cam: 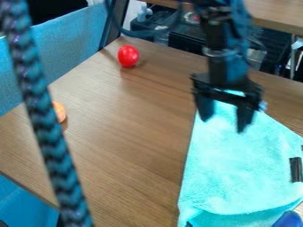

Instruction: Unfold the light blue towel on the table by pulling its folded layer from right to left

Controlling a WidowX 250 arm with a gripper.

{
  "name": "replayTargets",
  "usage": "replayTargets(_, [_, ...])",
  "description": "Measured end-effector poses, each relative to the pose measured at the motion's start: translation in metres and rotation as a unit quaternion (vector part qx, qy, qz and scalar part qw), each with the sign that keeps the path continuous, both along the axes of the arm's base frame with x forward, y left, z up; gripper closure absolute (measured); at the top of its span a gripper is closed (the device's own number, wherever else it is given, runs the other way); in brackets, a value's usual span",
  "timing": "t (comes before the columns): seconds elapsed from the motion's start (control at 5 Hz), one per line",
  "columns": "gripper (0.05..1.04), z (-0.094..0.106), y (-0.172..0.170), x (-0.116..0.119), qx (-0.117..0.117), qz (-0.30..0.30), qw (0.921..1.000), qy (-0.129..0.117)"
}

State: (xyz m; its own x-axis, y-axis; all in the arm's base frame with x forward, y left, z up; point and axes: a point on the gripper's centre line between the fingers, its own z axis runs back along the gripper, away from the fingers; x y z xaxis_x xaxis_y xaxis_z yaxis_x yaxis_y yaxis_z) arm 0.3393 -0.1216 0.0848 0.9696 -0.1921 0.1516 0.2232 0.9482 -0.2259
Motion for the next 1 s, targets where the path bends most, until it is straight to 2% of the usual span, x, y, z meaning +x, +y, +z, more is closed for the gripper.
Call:
replayTargets(0.2, [0.085,-0.013,-0.021,0.001,0.021,-0.007,0.9996,0.018])
replayTargets(0.4, [0.085,-0.019,-0.044,0.004,0.055,0.003,0.9982,0.025])
replayTargets(0.6, [0.085,-0.023,-0.062,0.004,0.116,0.016,0.9931,0.01])
replayTargets(0.8, [0.085,-0.019,-0.069,0.007,0.142,0.031,0.9893,-0.003])
replayTargets(1.0, [0.085,-0.021,-0.072,0.009,0.155,0.038,0.9872,-0.005])
